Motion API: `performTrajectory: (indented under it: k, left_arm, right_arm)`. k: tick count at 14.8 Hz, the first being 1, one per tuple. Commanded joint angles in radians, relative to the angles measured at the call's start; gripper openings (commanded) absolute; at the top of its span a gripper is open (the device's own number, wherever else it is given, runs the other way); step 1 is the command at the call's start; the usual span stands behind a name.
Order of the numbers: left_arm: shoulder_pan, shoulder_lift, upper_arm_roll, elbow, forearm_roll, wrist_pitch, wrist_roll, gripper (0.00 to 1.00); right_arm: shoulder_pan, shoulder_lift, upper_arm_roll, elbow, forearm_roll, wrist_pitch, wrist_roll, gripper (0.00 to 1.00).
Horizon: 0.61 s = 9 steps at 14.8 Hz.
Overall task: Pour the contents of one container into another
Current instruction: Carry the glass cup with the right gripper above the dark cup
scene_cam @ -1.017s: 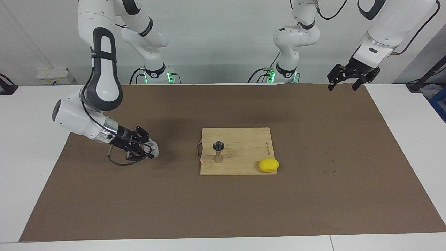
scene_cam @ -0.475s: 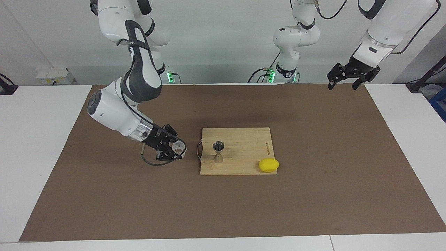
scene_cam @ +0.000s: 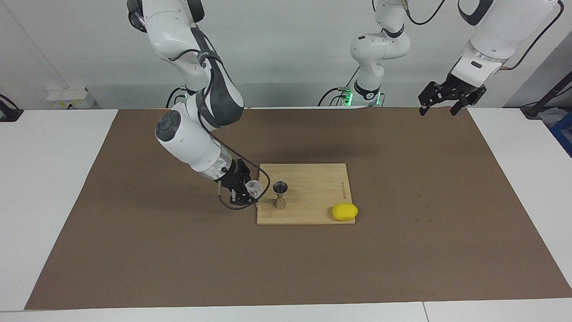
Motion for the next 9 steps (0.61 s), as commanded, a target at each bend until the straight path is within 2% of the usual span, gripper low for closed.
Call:
performTrajectory:
  k: [1, 9]
  left_arm:
    - [-0.007, -0.012, 0.003, -0.021, 0.015, 0.014, 0.020, 1.00]
    - [-0.018, -0.005, 0.000, -0.030, 0.029, 0.017, 0.016, 1.00]
  right_arm:
    - [0.023, 0.052, -0.002, 0.083, -0.083, -0.014, 0.070, 0.07]
    - [0.091, 0.062, -0.004, 0.124, -0.225, -0.063, 0.103, 0.07]
